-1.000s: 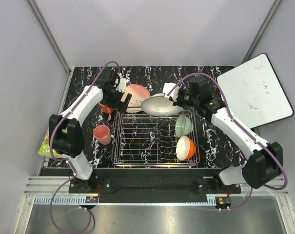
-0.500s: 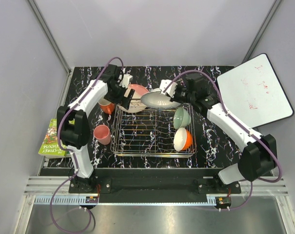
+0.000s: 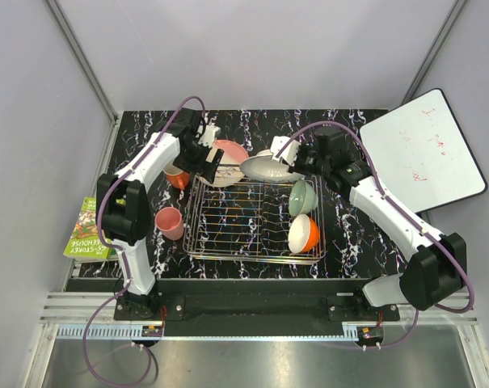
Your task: Load the mixed dishes into the dish rack
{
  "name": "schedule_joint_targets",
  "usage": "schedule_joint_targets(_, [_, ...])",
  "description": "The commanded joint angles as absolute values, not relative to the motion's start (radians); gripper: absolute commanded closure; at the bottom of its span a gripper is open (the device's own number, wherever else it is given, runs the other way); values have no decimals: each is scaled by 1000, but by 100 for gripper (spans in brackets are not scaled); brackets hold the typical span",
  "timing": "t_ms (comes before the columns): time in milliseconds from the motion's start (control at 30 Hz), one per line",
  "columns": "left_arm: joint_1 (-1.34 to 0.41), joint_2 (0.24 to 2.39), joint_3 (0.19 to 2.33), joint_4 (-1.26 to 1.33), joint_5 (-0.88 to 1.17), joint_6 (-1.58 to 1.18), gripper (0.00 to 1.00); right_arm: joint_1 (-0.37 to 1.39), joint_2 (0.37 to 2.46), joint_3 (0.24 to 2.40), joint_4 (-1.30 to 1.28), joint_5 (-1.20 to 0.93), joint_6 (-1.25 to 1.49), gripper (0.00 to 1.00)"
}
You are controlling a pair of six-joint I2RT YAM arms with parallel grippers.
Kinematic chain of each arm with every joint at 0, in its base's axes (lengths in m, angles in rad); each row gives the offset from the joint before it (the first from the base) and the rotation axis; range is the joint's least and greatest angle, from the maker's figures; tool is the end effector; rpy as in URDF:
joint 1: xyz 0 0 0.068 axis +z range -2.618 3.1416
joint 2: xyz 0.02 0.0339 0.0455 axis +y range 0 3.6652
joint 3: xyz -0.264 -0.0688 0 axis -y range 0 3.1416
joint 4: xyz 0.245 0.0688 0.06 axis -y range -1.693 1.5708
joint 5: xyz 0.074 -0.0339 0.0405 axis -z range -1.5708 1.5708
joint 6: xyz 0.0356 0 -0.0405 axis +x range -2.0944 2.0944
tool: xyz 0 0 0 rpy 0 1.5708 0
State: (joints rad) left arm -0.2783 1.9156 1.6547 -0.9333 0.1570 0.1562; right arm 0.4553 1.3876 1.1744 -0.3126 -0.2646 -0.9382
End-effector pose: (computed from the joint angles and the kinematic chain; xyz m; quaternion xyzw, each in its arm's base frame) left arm 0.3846 -0.1157 0.2552 0.2254 0.9531 -0.0883 0.1816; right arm 0.2813 0.1481 0.3255 -0.6017 0.6166 -0.0073 0.5077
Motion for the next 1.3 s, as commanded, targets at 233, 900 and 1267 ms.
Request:
schedule_joint_targets(233, [-282,1931,1684,-919,138,141,1,456,1345,1259,-462,-337,-859,100])
schedule_joint_targets(900, [-282,1957,1672,-920,141,124,1,457,1305,1282,-361,-265,-896,100])
schedule_joint_targets(1267, [-284,1957,1680,-919,135,124,1,468,1186,1028,-164,-189,-942,100])
